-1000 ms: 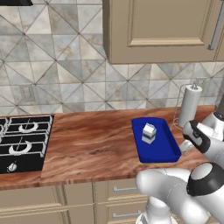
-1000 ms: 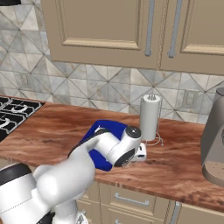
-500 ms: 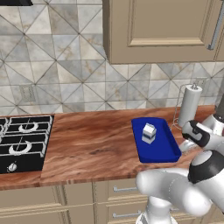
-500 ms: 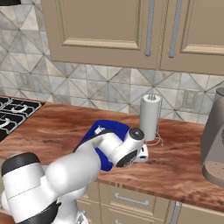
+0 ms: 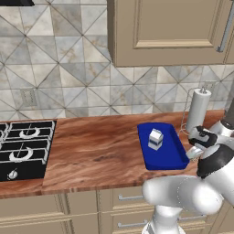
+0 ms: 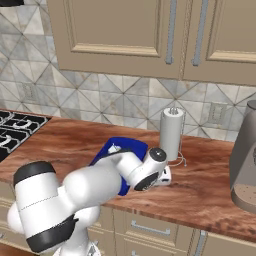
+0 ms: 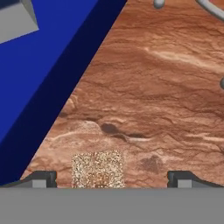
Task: Take out the milk from the fridge and place it on the tray on the counter. Then take the sugar cube near the tray and place it in the tray.
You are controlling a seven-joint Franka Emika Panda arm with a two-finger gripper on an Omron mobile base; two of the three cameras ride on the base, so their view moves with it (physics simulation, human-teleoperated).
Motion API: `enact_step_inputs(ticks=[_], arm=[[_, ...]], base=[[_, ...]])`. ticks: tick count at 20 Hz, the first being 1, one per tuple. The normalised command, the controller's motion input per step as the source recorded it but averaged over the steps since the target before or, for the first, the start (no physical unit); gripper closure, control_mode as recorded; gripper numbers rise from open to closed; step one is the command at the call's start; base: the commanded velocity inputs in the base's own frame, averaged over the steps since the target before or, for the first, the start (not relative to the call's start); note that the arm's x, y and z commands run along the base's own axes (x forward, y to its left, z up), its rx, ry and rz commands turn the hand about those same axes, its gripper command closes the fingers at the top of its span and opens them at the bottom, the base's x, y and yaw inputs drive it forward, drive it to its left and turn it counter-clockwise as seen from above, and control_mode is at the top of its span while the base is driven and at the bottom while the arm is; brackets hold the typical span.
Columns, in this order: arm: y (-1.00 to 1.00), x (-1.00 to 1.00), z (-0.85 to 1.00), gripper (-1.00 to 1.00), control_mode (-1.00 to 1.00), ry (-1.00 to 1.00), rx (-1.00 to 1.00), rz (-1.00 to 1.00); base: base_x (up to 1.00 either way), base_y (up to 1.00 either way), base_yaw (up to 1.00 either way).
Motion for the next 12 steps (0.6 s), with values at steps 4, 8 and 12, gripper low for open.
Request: enact_step_inputs(ticks=[4, 8, 12], arm=[[0.00, 0.18, -0.14, -1.00, -1.00, 0.00, 0.00, 0.00], [0.00, 0.00, -0.29, -1.00, -1.00, 0.00, 0.00, 0.00], [0.00, -0.04, -0.29, 1.00, -1.00, 0.00, 0.01, 0.00]], base=[[0.00, 0.00, 0.00], [0.00, 0.00, 0.00], [0.00, 0.00, 0.00]])
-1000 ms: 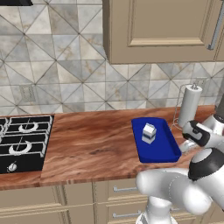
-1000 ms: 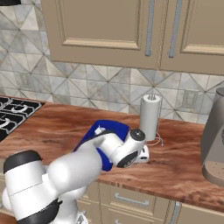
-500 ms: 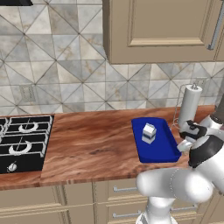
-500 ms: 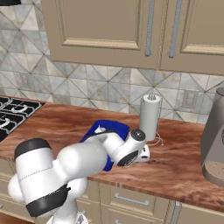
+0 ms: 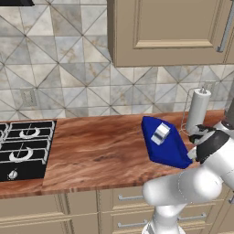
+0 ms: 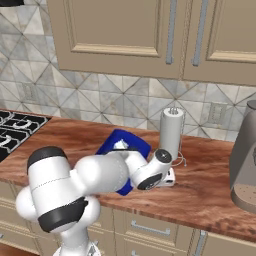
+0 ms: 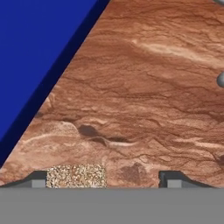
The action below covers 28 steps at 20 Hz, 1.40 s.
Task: Take out the milk from the fridge and place it on the tray on the counter. Then take the sugar cube near the tray and place it in the tray.
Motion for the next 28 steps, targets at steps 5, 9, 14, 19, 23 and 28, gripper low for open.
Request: enact_step_inputs(ticks=[5, 9, 14, 19, 23, 28], arm=[[0.00, 0.05, -0.05, 1.00, -1.00, 0.00, 0.00, 0.00], [0.02, 0.01, 0.00, 1.00, -1.00, 0.00, 0.01, 0.00], [0.02, -0.06, 0.00, 1.00, -1.00, -0.01, 0.01, -0.01], [0.22, -0.04, 0.32, 1.00, -1.00, -0.03, 0.00, -0.04], [0.76, 0.00, 0.48, 1.00, -1.00, -0.09, 0.00, -0.01], [0.81, 0.13, 0.48, 1.00, -1.00, -0.07, 0.02, 0.00]], base=[[0.00, 0.00, 0.00], [0.00, 0.00, 0.00], [0.00, 0.00, 0.00], [0.00, 0.00, 0.00], [0.00, 0.00, 0.00], [0.00, 0.00, 0.00]])
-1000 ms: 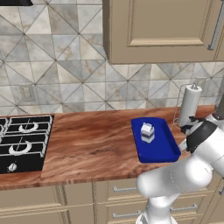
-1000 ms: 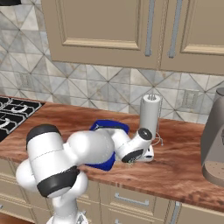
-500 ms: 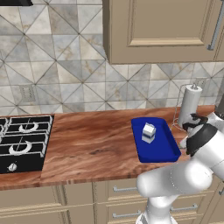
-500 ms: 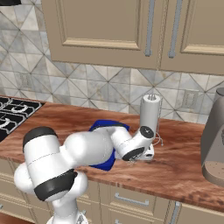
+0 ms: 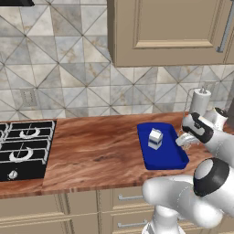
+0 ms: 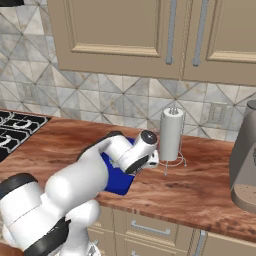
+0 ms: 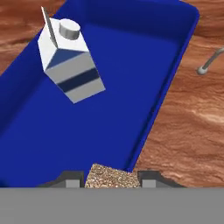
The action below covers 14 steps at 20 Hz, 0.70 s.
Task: Take out the milk from the fridge and place it on the tray on the counter. Then take the sugar cube near the tray and place it in the tray.
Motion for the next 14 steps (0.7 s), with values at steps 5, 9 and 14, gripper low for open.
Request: enact_step_inputs(ticks=[5, 9, 14], arm=[[0.79, 0.20, 0.39, 1.00, -1.00, -0.02, 0.05, 0.00], [0.57, 0.04, -0.29, 1.00, -1.00, -0.01, 0.02, 0.00], [0.06, 0.00, -0.46, 1.00, -1.00, 0.00, 0.00, 0.00]], base=[[0.00, 0.00, 0.00], [0.00, 0.00, 0.00], [0.00, 0.00, 0.00]])
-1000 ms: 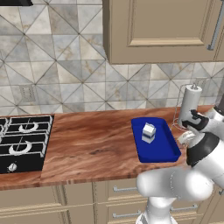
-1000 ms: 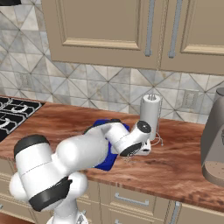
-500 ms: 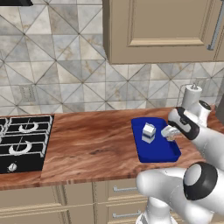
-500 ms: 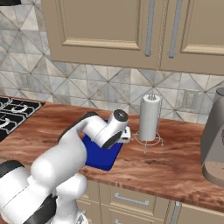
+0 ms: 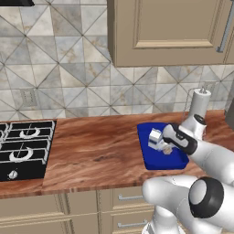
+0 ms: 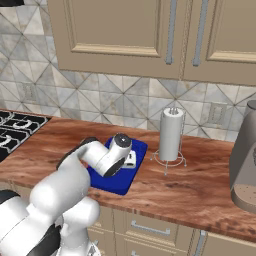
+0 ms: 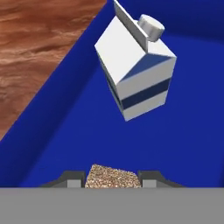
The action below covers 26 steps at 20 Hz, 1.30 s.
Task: Take out the milk from the fridge and place it on the tray on the counter. Then take the sugar cube near the tray and place it in the tray.
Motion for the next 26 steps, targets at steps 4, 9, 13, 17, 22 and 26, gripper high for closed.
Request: enact_step_inputs(ticks=[4, 9, 13, 17, 22, 26], arm=[[0.02, 0.10, -0.27, 1.00, -1.00, 0.00, -0.01, -0.01], [0.07, 0.10, -0.36, 1.00, -1.00, 0.00, 0.00, -0.03], [0.06, 0.04, -0.35, 1.00, -1.00, 0.00, 0.00, -0.03], [0.24, 0.05, -0.26, -1.00, -1.00, 0.00, 0.00, -0.05], [0.26, -0.05, 0.17, -1.00, -1.00, -0.03, -0.02, -0.03], [0.10, -0.11, 0.16, -1.00, -1.00, -0.03, -0.01, -0.04]], base=[[0.00, 0.00, 0.00], [0.00, 0.00, 0.00], [0.00, 0.00, 0.00], [0.00, 0.00, 0.00], [0.00, 0.00, 0.00], [0.00, 0.00, 0.00]])
